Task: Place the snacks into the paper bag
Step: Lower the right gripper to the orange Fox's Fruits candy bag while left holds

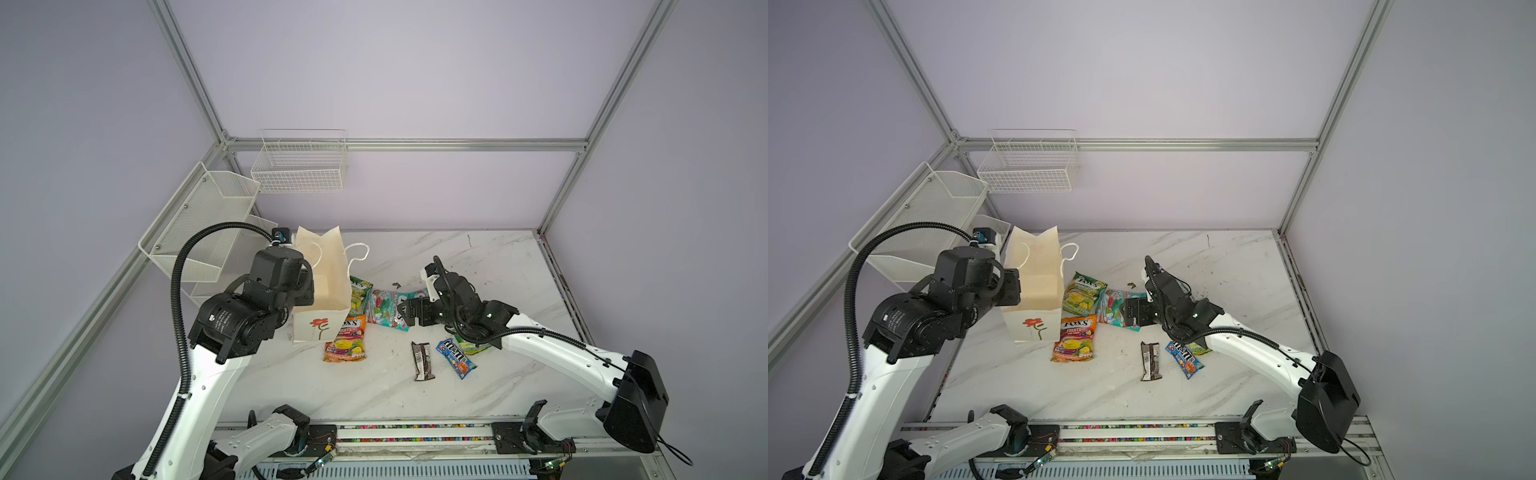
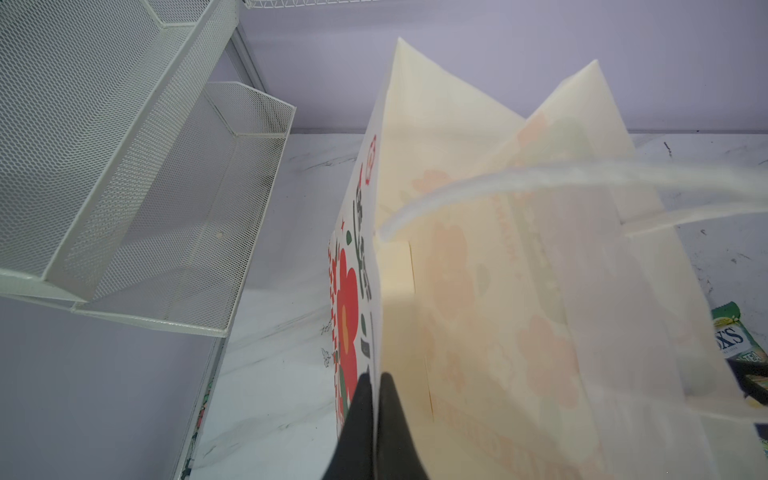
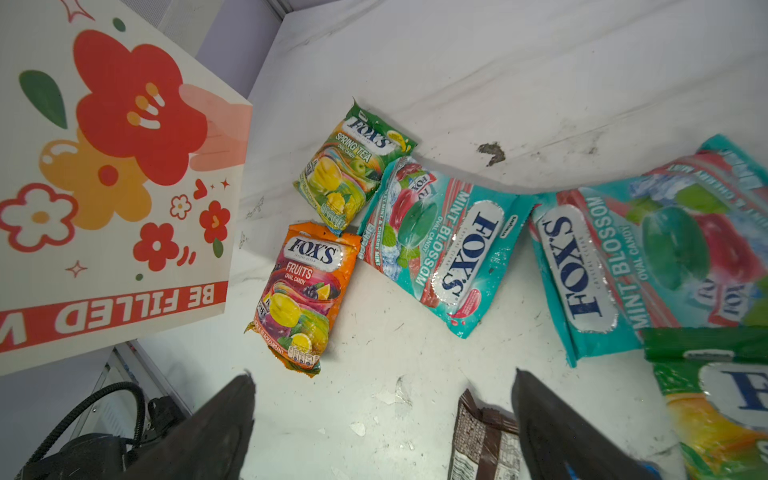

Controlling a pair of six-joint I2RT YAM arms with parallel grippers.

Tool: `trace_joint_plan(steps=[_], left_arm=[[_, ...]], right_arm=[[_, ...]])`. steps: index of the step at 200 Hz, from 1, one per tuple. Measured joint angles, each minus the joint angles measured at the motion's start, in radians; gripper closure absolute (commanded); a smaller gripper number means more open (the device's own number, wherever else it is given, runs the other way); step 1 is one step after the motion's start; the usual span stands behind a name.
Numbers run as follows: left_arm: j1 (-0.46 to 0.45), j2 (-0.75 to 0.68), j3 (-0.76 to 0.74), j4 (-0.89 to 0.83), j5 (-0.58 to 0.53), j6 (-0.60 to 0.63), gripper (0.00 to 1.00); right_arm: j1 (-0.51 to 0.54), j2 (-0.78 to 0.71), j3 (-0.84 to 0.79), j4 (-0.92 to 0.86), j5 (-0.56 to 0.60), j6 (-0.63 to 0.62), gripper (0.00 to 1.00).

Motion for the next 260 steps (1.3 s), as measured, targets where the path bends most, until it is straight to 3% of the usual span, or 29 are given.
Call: trace_joint_plan(steps=[46, 81, 171, 201, 260], left_arm=[[0.038, -0.028, -0.048, -0.001, 0.066, 0.014, 1.00], [0.041, -0.047, -0.079, -0.007, 0.088, 0.021, 1.00], [0.045, -0.100, -0.079, -0.070, 0.082, 0.032, 1.00], [0.046, -0.107, -0.095, -0.072, 0.083, 0.032, 1.00], [0.046, -0.106, -0.152, -0.077, 0.084, 0.032, 1.00]], right_arm=[[0.008, 0.176, -0.005, 0.146, -0.148, 0.034, 0.09], [0.054, 0.328, 0.041, 0.155, -0.152, 0.041, 0.15], [0.147, 0.559, 0.179, 0.228, -0.174, 0.077, 0.26], [0.156, 0.607, 0.191, 0.243, -0.179, 0.088, 0.33], [0.163, 0.654, 0.218, 0.277, -0.189, 0.106, 0.36]])
